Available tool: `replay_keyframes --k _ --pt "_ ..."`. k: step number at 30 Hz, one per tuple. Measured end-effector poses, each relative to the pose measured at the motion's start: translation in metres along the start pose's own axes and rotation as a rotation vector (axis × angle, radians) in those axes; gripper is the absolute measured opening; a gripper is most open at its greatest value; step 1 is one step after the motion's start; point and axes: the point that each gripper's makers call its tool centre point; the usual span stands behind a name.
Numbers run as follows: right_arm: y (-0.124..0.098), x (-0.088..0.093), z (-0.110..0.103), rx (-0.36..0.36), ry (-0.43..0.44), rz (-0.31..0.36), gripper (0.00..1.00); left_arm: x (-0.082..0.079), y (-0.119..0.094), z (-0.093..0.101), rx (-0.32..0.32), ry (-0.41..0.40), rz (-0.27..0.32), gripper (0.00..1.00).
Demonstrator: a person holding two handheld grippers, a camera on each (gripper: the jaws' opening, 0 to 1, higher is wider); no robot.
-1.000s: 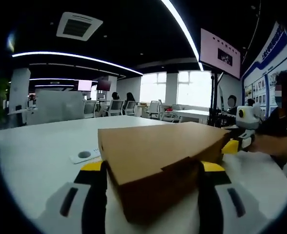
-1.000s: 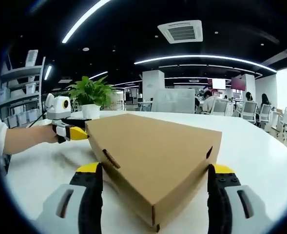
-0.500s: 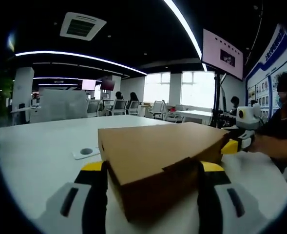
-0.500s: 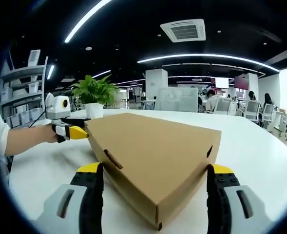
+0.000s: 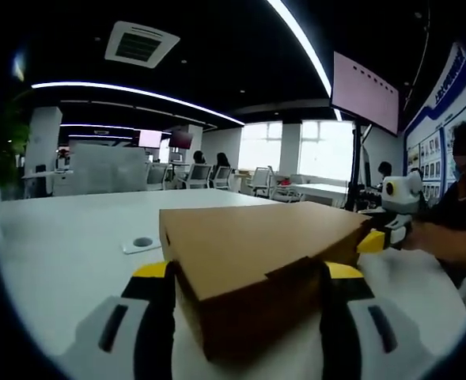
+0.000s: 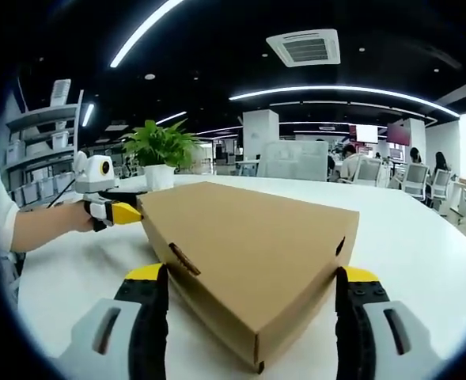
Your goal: Operate the shoe box by opening the lid, removing the specified soft item, and placing it in the target area until the item is outside and the box remains undamaged.
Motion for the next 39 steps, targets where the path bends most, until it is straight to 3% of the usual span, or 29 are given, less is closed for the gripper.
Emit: replay_keyframes --k 39 --pt "-0.012 0.002 -0.013 -0.027 -0.009 0.0 0.87 0.003 -0.02 0.014 -0.057 -0.006 -0.003 0.76"
Point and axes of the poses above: the point that each gripper's makers call its tool centre point, and the gripper's own axes: y roughly forward along the fingers, z roughly to its right, x roughly out of its underside, and after that the axes turned 2 degrees about y, right-handed
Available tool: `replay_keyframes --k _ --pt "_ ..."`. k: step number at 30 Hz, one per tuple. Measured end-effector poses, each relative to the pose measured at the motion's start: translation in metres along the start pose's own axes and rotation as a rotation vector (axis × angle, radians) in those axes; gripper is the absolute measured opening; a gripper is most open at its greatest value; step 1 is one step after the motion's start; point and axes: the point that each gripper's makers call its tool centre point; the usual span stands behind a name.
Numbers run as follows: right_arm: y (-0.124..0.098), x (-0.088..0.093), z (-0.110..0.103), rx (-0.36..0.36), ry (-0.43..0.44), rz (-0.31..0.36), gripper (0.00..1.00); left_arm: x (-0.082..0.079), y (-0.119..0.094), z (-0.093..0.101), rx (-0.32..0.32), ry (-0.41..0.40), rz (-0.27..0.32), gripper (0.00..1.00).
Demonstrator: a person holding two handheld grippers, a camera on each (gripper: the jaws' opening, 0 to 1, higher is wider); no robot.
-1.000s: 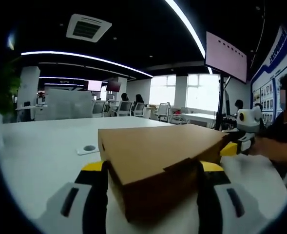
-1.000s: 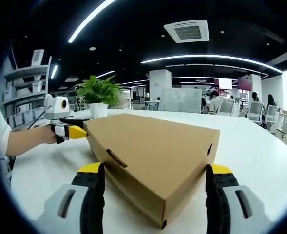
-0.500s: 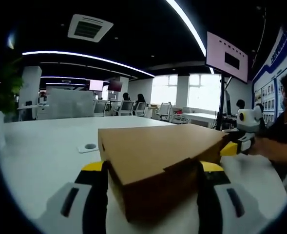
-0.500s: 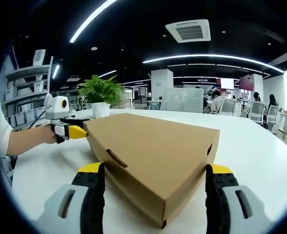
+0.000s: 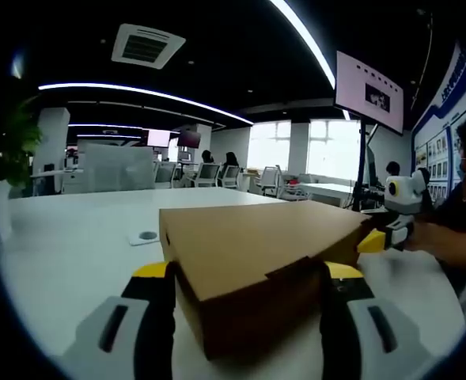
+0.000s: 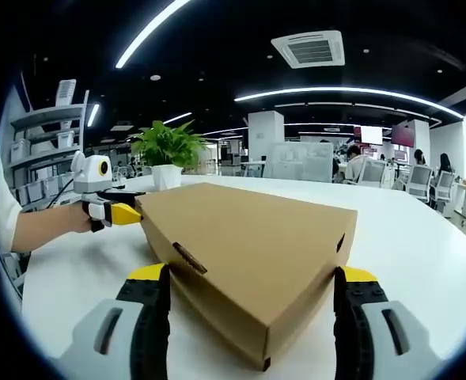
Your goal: Operate the shoe box by opening the lid, removing the specified soft item, and placing it in the target area until the item is outside and the box remains undamaged.
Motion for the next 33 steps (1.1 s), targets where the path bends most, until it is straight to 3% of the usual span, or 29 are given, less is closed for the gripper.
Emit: replay_keyframes --k 9,29,33 --pt "-0.004 0.001 -0.004 -0.019 -0.003 -0.01 0.87 0.001 -0.009 0.004 -0.021 -0.004 0.008 0.76" --pt "-0.009 0.003 -0.013 -0.037 -0.009 -0.007 0.87 0.003 -0.023 -0.016 -0.046 -0.007 0.024 0.76" --pt "-0.009 0.002 -0.012 -0.041 -0.009 0.0 0.87 0.003 -0.023 -0.004 -0.049 -0.006 0.024 0.76"
Point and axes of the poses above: the point that each gripper's makers call its tool centre point, and the gripper's own axes: y roughly forward along the fingers, z roughly to its right, x roughly out of its underside, and after that the axes turned 2 degrees about y, right-handed
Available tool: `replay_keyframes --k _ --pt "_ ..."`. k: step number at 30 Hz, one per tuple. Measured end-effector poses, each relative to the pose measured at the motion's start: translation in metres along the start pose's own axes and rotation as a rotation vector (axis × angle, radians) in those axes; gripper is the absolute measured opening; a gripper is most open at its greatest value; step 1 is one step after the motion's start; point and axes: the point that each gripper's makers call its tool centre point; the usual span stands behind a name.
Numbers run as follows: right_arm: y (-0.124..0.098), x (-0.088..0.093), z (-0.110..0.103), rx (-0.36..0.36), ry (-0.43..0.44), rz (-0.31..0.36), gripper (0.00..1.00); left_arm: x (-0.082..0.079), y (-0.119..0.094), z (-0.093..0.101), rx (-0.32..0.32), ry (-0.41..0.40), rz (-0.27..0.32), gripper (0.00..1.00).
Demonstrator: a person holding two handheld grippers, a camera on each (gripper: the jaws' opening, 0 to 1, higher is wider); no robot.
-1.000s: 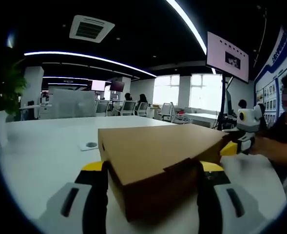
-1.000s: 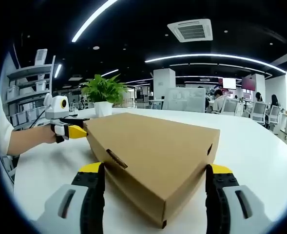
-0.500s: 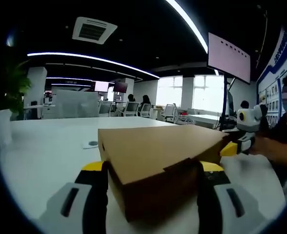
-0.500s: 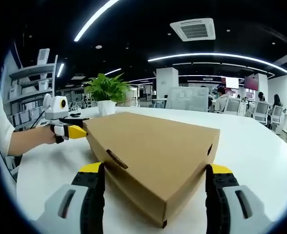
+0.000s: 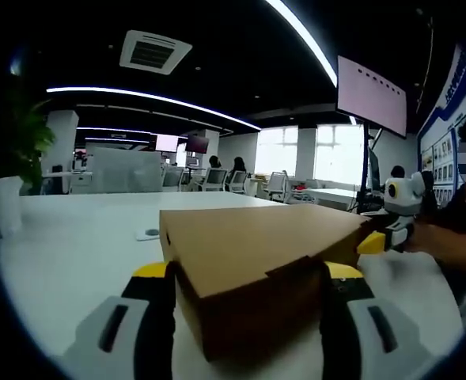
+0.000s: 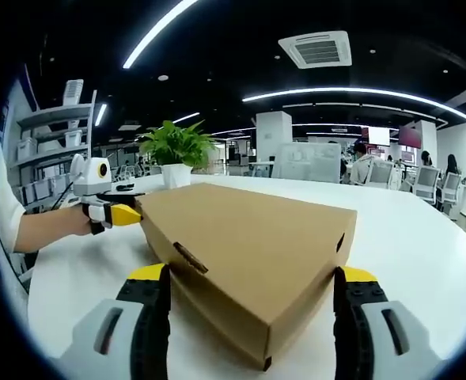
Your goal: Operate the shoe box by opening the lid, removing the specified soft item, and placing it in the target area until the item is outside and the box remains undamaged.
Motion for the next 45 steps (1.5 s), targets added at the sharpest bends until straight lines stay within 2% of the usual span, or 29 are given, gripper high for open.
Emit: replay_keyframes --k 9,15,37,45 --pt "-0.004 0.001 -0.002 0.0 -0.001 0.005 0.86 0.0 -0.003 0.021 -0.014 -0.003 0.004 0.76" --pt "-0.006 0.001 -0.004 -0.01 -0.005 0.002 0.86 0.002 -0.008 0.027 -0.027 -0.004 0.006 0.76" --pt "-0.012 0.001 -0.016 -0.041 -0.007 0.001 0.87 0.002 -0.027 0.039 -0.069 -0.013 0.022 0.76" --pt "-0.014 0.002 -0.019 -0.074 -0.025 -0.038 0.86 0.004 -0.033 0.039 -0.094 -0.014 0.01 0.76"
Point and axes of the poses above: the point that each gripper's makers call its tool centre point, and the gripper's own axes: y roughly forward along the fingers, z roughly to its right, x roughly out of its underside, and after that the axes turned 2 degrees about y, right-handed
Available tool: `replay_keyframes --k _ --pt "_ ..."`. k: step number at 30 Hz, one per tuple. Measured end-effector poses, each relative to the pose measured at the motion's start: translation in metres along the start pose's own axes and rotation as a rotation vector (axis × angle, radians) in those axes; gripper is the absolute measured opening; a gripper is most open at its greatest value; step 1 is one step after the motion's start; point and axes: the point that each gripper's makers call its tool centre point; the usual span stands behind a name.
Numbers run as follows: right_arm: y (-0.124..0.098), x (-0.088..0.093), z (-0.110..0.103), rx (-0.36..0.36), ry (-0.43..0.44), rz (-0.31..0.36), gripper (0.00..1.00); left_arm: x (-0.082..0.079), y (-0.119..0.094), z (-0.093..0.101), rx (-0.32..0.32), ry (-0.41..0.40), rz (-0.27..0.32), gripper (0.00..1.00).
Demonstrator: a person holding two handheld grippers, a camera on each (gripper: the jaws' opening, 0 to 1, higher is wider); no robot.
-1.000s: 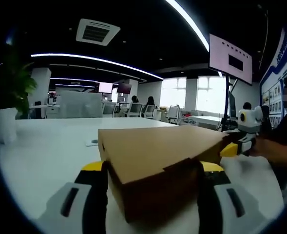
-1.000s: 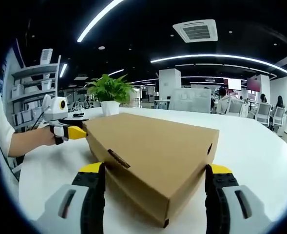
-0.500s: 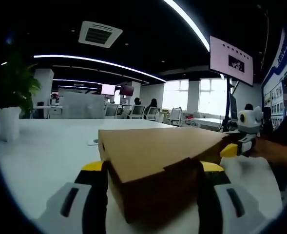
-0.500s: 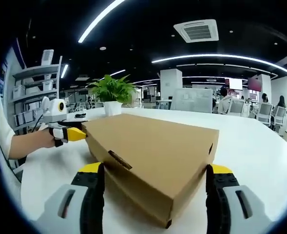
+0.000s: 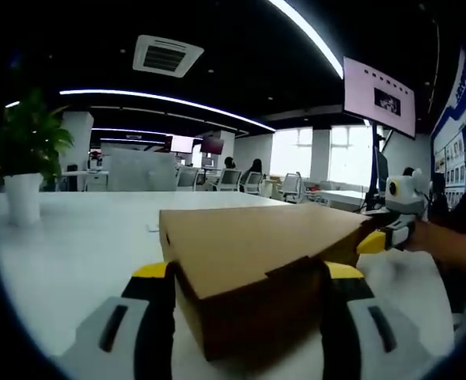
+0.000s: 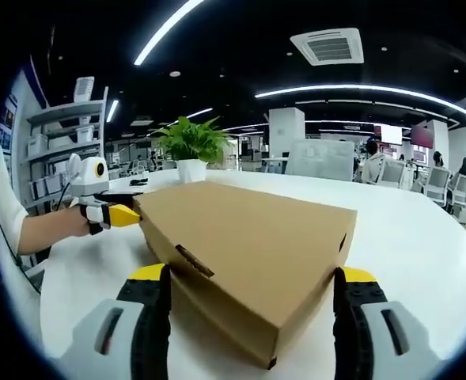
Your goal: Operate the shoe box by opening the lid, removing the specified soft item, and placing it in the target area until the item is outside and the box remains undamaged.
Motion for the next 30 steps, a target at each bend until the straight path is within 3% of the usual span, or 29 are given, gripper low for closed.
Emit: replay_keyframes --k 11,12,14,19,20,30 --pt "-0.005 0.003 -0.009 -0.038 -0.018 -0.044 0.85 0.002 -0.015 0.008 -0.035 -0.002 -0.016 0.76" --pt "-0.007 0.006 -0.009 -0.048 -0.059 -0.073 0.84 0.003 -0.016 0.008 -0.039 -0.004 -0.012 0.76" --pt "-0.007 0.006 -0.012 -0.051 -0.059 -0.085 0.84 0.003 -0.017 0.009 -0.043 -0.005 -0.008 0.76" --pt "-0.005 0.017 -0.005 -0.023 -0.223 -0.205 0.8 0.004 -0.02 0.012 -0.059 0.001 -0.009 0.75" --pt "-0.004 0.016 -0.008 -0.033 -0.188 -0.184 0.8 0.005 -0.021 0.012 -0.062 0.006 -0.011 0.75" --pt "-0.01 0.013 -0.009 -0.075 -0.146 -0.108 0.8 0.005 -0.025 0.011 -0.055 0.0 -0.002 0.74"
Point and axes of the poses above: the point that each gripper's makers call its tool centre point, and the gripper's own axes: y roughly forward along the fingers, z roughly to its right, x roughly out of its underside, and after that the axes turned 2 degrees about y, right-handed
